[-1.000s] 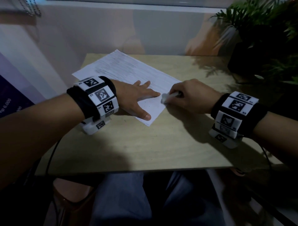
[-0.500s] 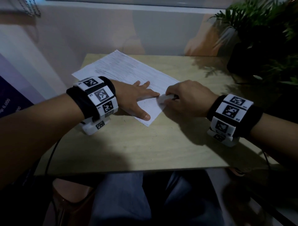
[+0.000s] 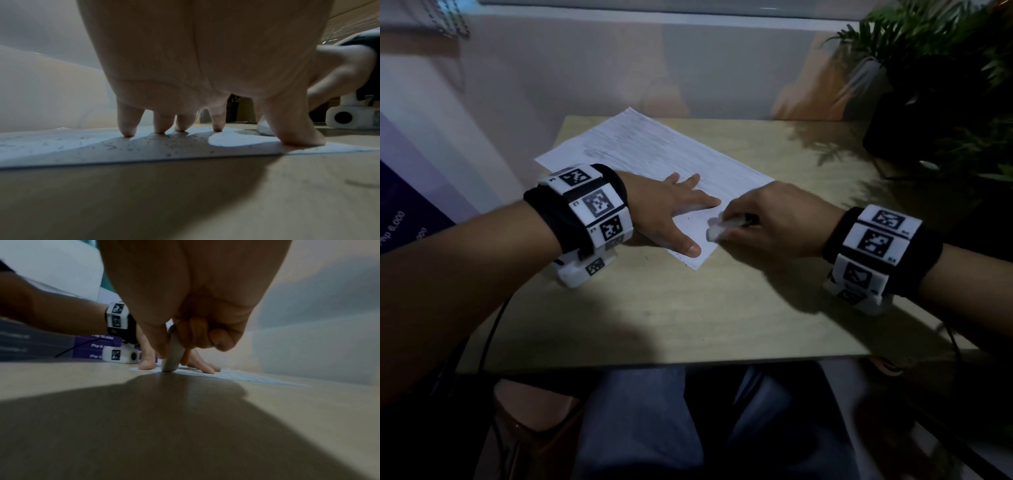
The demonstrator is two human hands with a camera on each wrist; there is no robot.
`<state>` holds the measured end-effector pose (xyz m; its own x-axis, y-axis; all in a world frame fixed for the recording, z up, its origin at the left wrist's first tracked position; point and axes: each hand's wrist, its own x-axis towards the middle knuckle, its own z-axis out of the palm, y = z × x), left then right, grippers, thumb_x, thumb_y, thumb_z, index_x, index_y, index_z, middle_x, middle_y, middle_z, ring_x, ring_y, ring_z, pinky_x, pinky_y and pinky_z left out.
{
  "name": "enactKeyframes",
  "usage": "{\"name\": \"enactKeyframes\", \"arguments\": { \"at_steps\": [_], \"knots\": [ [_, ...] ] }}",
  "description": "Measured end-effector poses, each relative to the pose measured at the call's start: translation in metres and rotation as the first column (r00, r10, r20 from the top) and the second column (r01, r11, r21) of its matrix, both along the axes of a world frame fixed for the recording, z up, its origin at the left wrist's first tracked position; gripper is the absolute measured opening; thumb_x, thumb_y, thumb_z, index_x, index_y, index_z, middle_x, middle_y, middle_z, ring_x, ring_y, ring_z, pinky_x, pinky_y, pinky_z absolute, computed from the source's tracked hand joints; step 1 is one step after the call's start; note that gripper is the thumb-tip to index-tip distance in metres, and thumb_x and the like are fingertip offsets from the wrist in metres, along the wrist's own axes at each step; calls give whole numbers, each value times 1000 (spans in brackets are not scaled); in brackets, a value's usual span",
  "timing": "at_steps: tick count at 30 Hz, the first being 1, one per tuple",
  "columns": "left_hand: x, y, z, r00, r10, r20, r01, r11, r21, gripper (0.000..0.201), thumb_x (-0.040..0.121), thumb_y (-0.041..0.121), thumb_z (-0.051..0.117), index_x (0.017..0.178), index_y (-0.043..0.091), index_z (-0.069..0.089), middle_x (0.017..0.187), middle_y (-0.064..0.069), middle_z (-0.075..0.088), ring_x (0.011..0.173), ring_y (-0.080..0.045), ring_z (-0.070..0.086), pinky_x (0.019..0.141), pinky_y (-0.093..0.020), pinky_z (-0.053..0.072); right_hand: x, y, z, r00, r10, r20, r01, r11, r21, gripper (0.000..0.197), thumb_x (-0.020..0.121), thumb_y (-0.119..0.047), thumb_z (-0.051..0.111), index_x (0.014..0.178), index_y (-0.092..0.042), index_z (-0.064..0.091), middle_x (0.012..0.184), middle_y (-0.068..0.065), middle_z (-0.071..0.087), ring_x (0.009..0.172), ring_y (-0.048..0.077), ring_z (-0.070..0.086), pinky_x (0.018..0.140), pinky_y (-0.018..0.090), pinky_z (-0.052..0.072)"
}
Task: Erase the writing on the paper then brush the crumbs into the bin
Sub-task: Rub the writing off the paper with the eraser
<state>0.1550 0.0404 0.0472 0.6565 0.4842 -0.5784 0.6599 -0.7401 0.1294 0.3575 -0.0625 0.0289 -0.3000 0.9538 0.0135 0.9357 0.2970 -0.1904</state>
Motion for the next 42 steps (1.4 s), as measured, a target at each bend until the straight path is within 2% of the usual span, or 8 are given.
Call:
{"name": "enactKeyframes", "arguments": {
  "at_steps": [5, 10, 13, 18, 27, 32, 37, 42],
  "knots": [
    [1, 0, 0, 1000, -20, 13, 20, 999, 49, 94, 86, 76, 51, 160, 47, 0, 170, 3, -19, 157, -25, -10, 126, -53, 5, 20, 10, 2, 973, -221, -67, 227, 970, 91, 30, 92, -51, 57, 104, -24, 62, 86, 5, 69, 80, 33, 62, 72, 43, 53],
    [2, 5, -4, 995, -49, 82, 25, 963, 268, 103, 61, 99, 40, 150, 50, 24, 149, -3, 34, 130, -31, 45, 107, -53, 42, 18, 7, 6, 950, -248, -187, 267, 960, 83, 22, 93, -31, 61, 107, -16, 53, 86, 3, 63, 79, 29, 58, 70, 41, 49],
    [0, 9, -8, 995, -61, 85, 39, 969, 243, 100, 73, 88, 55, 156, 47, 17, 161, -6, 20, 146, -32, 27, 117, -53, 32, 20, 8, 7, 950, -238, -202, 256, 964, 68, 20, 94, -34, 64, 104, -17, 59, 85, -6, 62, 78, 18, 55, 67, 32, 39],
    [-4, 7, -8, 999, -36, -29, 37, 998, 49, 112, 67, 92, 46, 155, 54, -13, 166, 12, -28, 155, -19, -19, 126, -55, 2, 27, 12, 8, 929, -309, -202, 322, 946, 32, 22, 88, -42, 69, 88, -21, 61, 81, -8, 64, 78, 16, 57, 65, 33, 41],
    [0, 3, -2, 1000, -25, -5, 25, 999, 49, 103, 80, 79, 57, 157, 53, -7, 168, 12, -22, 156, -17, -10, 126, -55, 11, 10, -5, 12, 972, -105, -212, 72, 985, -158, 37, 79, -59, 70, 92, -26, 65, 79, -12, 64, 71, 2, 57, 65, 20, 44],
    [0, 5, -3, 1000, -24, -11, 24, 999, 30, 108, 73, 83, 56, 157, 54, -6, 167, 11, -24, 156, -17, -11, 125, -56, 13, 27, 9, 11, 963, -244, -116, 247, 969, 15, 27, 86, -48, 68, 91, -21, 68, 82, -6, 65, 77, 19, 60, 64, 32, 41],
    [0, 4, -1, 1000, -19, 3, 19, 999, 27, 104, 79, 78, 60, 158, 52, -3, 168, 9, -23, 157, -18, -9, 125, -56, 14, 8, 1, 8, 984, -55, -169, 51, 998, -26, 27, 90, -45, 67, 100, -19, 69, 85, -4, 68, 75, 16, 59, 70, 32, 45],
    [0, 4, -3, 1000, -24, -3, 24, 999, 34, 108, 74, 83, 56, 158, 52, -4, 168, 10, -23, 156, -17, -12, 125, -56, 13, 20, 13, 8, 981, -176, -86, 179, 983, 33, 22, 94, -38, 63, 97, -17, 69, 87, 3, 69, 80, 25, 61, 70, 38, 47]
  ]
}}
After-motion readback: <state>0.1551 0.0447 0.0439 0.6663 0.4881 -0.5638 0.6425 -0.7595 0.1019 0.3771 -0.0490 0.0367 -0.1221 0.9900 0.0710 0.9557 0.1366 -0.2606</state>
